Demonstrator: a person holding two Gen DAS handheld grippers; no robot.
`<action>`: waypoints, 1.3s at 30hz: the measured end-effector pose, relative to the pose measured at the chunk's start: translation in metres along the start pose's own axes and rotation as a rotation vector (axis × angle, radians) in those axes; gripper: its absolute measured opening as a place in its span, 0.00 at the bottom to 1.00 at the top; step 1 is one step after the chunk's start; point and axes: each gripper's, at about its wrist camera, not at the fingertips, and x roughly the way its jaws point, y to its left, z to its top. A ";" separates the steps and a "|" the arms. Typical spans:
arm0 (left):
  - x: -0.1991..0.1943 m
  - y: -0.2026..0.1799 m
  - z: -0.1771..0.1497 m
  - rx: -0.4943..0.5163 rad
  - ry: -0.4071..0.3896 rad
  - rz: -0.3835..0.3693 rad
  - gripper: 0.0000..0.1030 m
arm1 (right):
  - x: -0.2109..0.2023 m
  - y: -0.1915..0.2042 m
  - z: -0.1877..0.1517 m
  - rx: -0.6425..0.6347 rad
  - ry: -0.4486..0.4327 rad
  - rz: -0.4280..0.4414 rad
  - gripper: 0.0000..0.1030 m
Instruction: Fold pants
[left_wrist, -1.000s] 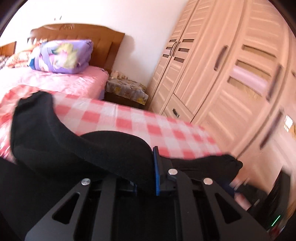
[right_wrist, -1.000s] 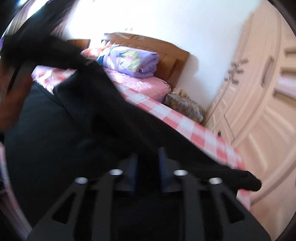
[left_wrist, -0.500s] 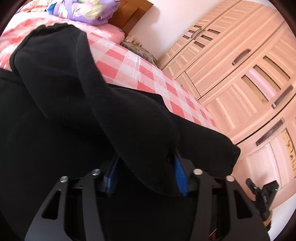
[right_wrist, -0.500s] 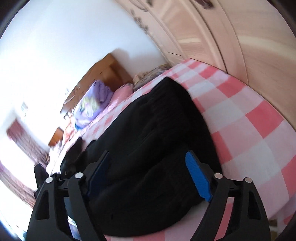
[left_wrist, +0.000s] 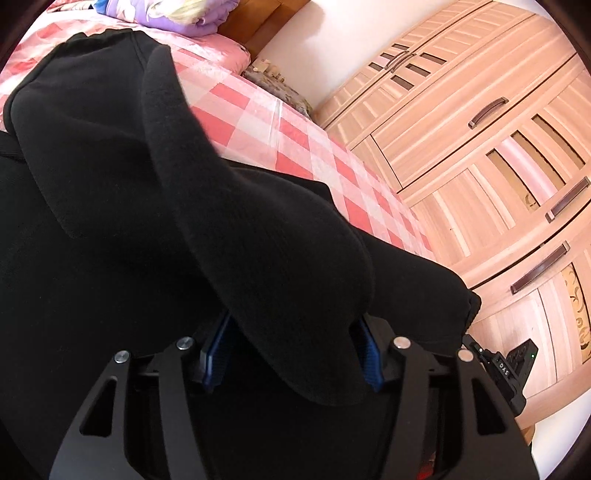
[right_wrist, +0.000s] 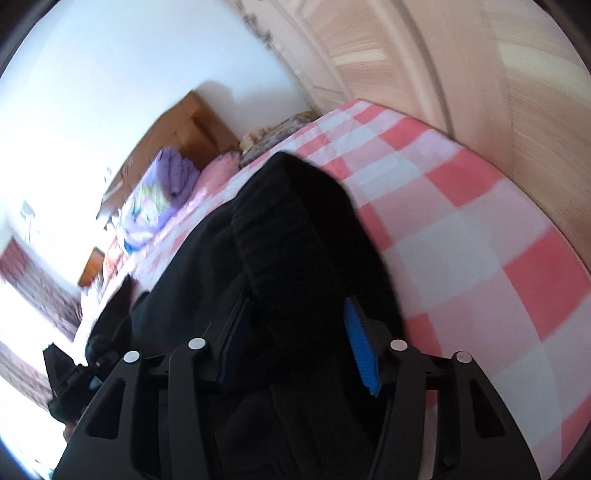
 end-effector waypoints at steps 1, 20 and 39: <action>0.000 -0.001 0.000 0.001 0.000 0.002 0.56 | 0.001 -0.004 0.002 0.004 -0.004 0.009 0.52; -0.071 -0.069 0.038 0.243 -0.189 0.007 0.09 | -0.067 0.063 0.036 -0.199 -0.207 0.087 0.10; -0.047 -0.031 -0.101 0.374 0.101 0.152 0.10 | -0.081 -0.011 -0.055 -0.114 -0.083 -0.081 0.10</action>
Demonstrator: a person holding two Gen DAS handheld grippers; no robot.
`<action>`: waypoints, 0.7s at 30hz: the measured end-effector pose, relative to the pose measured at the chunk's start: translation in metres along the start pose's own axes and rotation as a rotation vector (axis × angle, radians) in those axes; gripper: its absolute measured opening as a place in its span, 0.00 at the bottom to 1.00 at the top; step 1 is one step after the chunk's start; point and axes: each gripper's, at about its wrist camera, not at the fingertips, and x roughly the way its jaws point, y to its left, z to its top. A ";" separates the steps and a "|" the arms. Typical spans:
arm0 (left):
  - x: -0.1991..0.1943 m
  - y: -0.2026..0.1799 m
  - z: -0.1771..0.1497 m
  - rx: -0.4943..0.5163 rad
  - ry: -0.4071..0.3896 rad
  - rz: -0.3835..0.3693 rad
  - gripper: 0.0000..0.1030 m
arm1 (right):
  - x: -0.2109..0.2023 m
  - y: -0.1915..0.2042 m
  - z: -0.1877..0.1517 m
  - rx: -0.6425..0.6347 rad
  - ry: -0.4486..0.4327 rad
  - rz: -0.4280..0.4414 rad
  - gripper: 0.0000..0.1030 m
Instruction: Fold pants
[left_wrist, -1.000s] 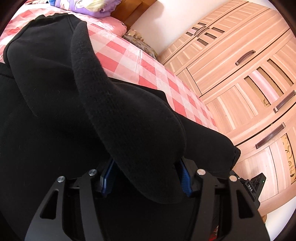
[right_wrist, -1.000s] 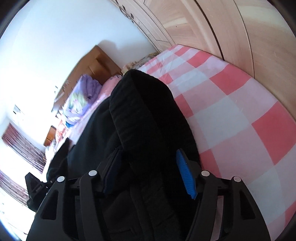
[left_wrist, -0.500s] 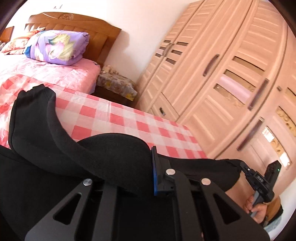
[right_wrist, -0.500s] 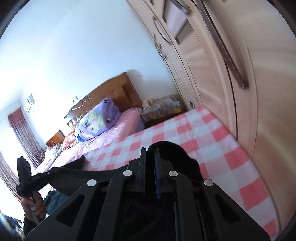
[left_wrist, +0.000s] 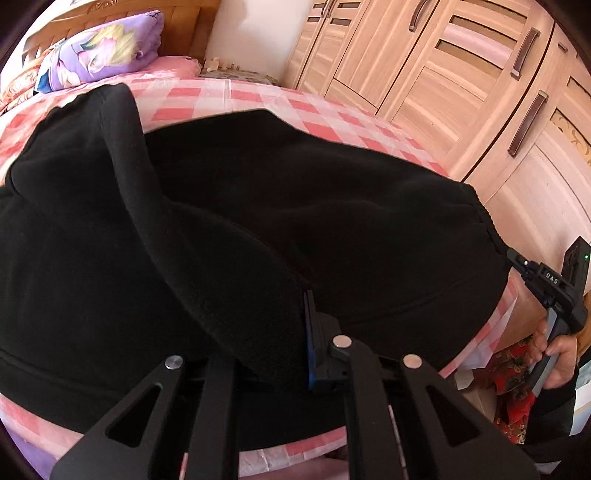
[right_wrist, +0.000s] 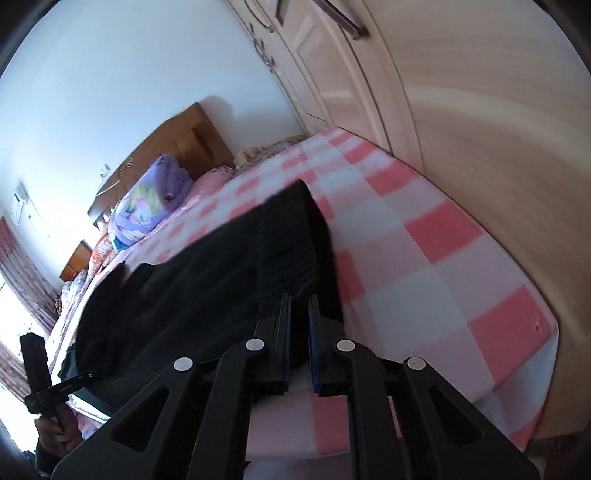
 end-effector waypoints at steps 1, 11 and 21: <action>-0.002 0.001 0.000 -0.002 -0.001 -0.001 0.10 | -0.002 0.000 0.001 0.009 -0.007 0.011 0.10; -0.002 -0.002 -0.003 0.032 0.005 0.033 0.16 | 0.004 0.001 -0.009 -0.025 0.025 -0.063 0.11; -0.022 -0.002 -0.008 0.044 -0.035 0.039 0.67 | -0.041 0.060 -0.009 -0.232 -0.062 0.005 0.70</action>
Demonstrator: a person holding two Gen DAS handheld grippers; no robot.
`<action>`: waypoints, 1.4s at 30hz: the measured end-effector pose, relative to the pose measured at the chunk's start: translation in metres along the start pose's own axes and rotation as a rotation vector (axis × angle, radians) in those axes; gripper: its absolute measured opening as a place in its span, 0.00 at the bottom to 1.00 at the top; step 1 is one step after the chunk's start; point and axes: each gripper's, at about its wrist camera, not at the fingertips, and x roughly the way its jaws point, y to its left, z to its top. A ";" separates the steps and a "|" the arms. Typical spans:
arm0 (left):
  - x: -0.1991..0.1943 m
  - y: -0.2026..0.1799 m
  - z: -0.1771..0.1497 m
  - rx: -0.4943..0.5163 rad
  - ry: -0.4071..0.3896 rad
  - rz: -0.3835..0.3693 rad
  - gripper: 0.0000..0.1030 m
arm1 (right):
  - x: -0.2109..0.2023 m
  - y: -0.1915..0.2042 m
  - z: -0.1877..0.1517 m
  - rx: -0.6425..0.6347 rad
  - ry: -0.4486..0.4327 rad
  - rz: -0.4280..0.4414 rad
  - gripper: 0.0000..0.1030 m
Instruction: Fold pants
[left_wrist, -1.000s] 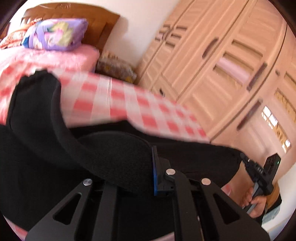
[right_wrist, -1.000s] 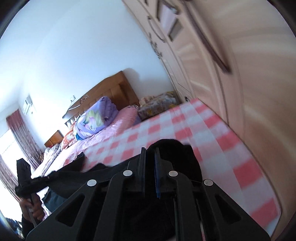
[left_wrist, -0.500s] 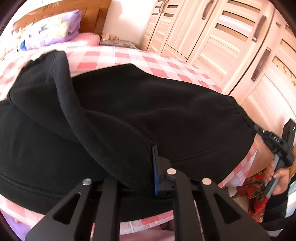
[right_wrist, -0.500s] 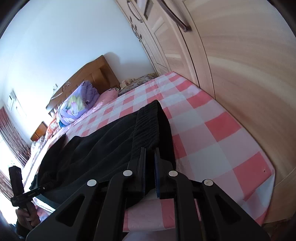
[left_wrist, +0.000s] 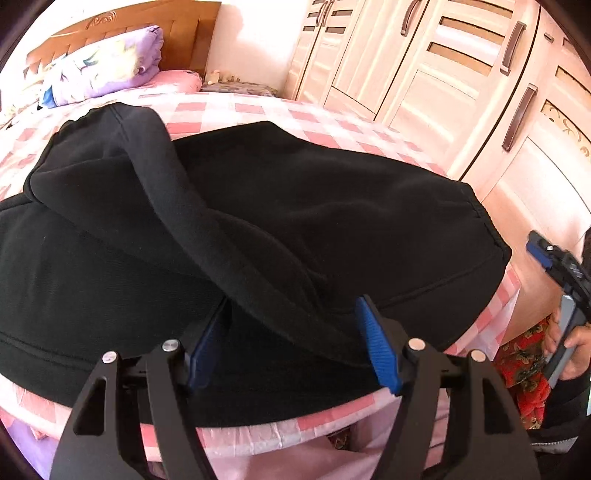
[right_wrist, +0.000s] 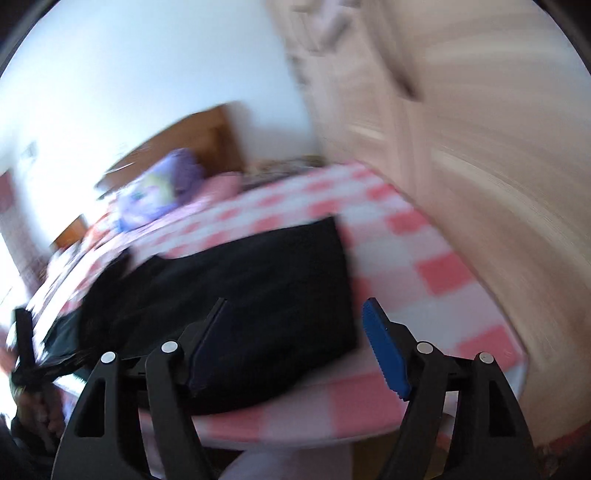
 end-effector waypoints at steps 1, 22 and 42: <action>0.001 -0.001 -0.001 0.004 0.001 0.010 0.67 | 0.003 0.014 -0.004 -0.031 0.011 0.041 0.70; -0.005 0.006 0.014 -0.086 -0.027 -0.105 0.15 | 0.040 0.166 -0.085 -0.589 0.178 0.313 0.54; -0.001 -0.006 -0.011 0.001 0.034 0.019 0.16 | 0.057 0.174 -0.106 -0.735 0.149 0.212 0.18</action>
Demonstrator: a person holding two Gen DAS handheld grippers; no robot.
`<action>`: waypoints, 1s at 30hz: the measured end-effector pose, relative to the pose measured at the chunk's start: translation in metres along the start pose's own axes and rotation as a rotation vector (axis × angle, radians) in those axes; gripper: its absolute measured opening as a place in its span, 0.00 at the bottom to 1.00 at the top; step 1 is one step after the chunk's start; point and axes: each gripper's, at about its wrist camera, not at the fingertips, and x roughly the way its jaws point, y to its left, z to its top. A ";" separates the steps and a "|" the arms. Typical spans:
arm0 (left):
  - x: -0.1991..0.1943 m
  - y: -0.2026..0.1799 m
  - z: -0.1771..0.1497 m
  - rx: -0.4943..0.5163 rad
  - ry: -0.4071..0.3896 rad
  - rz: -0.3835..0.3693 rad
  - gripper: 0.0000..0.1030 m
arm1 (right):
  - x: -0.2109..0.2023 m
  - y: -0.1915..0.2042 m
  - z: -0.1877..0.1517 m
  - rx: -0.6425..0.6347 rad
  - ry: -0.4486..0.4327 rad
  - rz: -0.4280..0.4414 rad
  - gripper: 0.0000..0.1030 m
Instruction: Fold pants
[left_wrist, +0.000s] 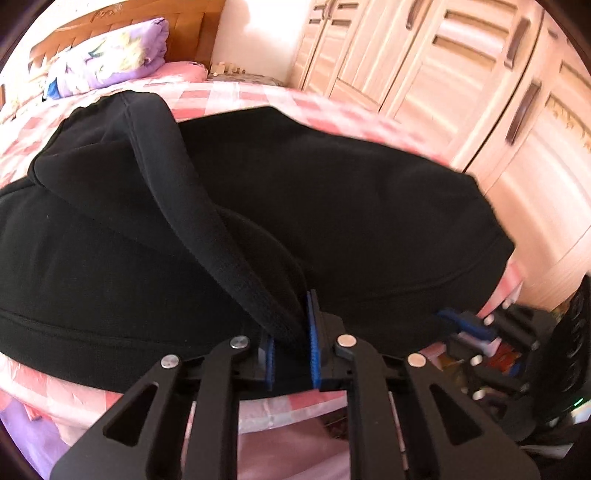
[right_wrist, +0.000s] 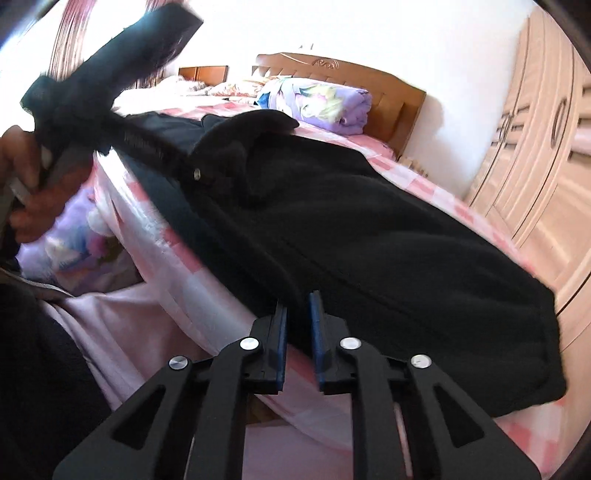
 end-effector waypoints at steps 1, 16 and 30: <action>0.000 -0.001 -0.001 0.012 -0.001 0.005 0.17 | -0.001 -0.004 0.002 0.023 0.012 0.025 0.20; -0.058 0.080 0.108 -0.045 -0.171 0.235 0.98 | 0.033 -0.065 0.100 0.280 -0.061 0.121 0.71; 0.124 0.171 0.238 -0.120 0.307 0.537 0.09 | 0.123 -0.090 0.107 0.539 0.072 0.201 0.71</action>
